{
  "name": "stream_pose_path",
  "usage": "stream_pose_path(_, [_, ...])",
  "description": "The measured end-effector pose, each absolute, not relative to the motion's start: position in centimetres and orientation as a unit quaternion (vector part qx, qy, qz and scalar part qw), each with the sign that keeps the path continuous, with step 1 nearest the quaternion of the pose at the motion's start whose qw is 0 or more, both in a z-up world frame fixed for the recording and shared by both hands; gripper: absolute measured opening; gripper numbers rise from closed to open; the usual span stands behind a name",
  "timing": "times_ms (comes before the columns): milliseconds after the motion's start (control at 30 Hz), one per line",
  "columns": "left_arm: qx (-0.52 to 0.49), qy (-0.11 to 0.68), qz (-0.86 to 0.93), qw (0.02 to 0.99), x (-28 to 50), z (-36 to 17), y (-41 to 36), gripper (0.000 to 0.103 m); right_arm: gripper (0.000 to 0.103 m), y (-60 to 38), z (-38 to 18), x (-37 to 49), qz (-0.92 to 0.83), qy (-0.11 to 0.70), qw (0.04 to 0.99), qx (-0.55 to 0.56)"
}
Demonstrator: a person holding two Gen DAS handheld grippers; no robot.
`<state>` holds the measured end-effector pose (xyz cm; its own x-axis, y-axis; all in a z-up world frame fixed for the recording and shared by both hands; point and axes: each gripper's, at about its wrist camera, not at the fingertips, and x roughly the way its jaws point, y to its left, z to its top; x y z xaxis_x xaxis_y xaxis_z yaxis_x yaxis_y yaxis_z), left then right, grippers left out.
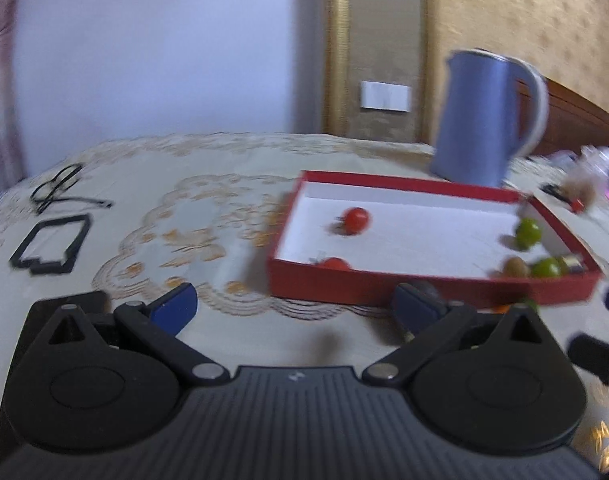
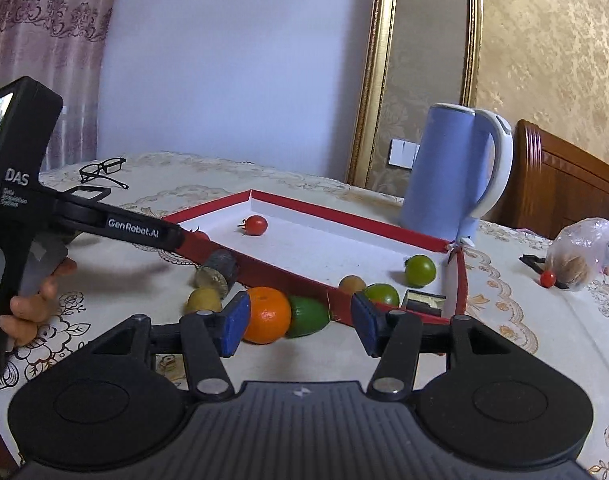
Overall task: Organize fruits
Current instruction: 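Lower the green tomato into the red box and open the right gripper, then grasp the yellow pear with the left gripper while the right gripper grasps the orange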
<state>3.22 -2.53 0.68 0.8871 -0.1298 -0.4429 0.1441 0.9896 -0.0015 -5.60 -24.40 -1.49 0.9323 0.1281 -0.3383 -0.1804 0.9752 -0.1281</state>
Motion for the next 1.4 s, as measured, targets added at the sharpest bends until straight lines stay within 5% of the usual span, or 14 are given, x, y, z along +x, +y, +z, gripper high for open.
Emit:
stream_pose_path(367, [0.136,0.192,-0.156,0.959,-0.5,0.0,-6.7,0.1,0.055,-26.1,-1.7,-5.8,0.063,0.169,0.982,-0.05])
stream_pose_path(633, [0.117,0.24,-0.192,0.944,0.5,-0.6,-7.6,0.079,0.056,-26.8,-2.1,-5.8,0.057,0.171,0.983,-0.04])
stream_pose_path(800, [0.101,0.278,-0.217,0.93,1.4,-0.9,-8.0,0.052,0.056,-27.2,-2.4,-5.7,0.055,0.173,0.983,-0.032])
stream_pose_path(1067, [0.088,0.283,-0.242,0.924,1.5,-1.0,-8.5,0.026,0.056,-27.2,-2.6,-5.7,0.058,0.175,0.982,-0.028])
stream_pose_path(1400, [0.066,0.228,-0.175,0.955,0.5,0.7,-5.6,0.026,0.056,-26.1,-2.5,-5.8,0.084,0.179,0.979,-0.046])
